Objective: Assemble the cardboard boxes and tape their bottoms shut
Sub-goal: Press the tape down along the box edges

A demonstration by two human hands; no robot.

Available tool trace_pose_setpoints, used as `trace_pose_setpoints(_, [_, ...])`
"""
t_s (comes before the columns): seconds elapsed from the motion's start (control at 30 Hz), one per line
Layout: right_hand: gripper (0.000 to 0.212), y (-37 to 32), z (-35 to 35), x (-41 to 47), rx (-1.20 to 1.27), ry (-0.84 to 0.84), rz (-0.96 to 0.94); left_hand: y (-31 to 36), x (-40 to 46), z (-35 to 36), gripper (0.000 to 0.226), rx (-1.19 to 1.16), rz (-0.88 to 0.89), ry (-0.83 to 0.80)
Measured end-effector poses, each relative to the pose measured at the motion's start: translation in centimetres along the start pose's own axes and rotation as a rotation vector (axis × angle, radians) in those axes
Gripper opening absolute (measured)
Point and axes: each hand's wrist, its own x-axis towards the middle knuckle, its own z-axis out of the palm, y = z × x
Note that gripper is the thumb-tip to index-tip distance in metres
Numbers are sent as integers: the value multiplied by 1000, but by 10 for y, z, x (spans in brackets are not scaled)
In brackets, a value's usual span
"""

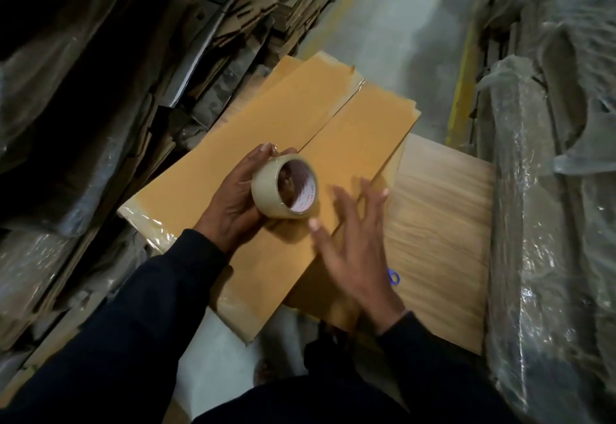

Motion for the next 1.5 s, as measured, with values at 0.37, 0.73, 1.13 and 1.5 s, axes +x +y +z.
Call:
trace_pose_setpoints(0.37, [82,48,-24,178,-428,-89,140,-1,21,47,11,183,41,-57])
trace_pose_setpoints(0.73, [63,53,-32,148,-164,-15,86,-9,64,84,14,395,148,-136])
trace_pose_setpoints(1.13, [44,25,-78,215,147,78,-283,13,171,132,17,425,307,16])
trace_pose_setpoints(1.5, [33,13,-108,258,415,-139,-44,38,209,99,19,686,329,49])
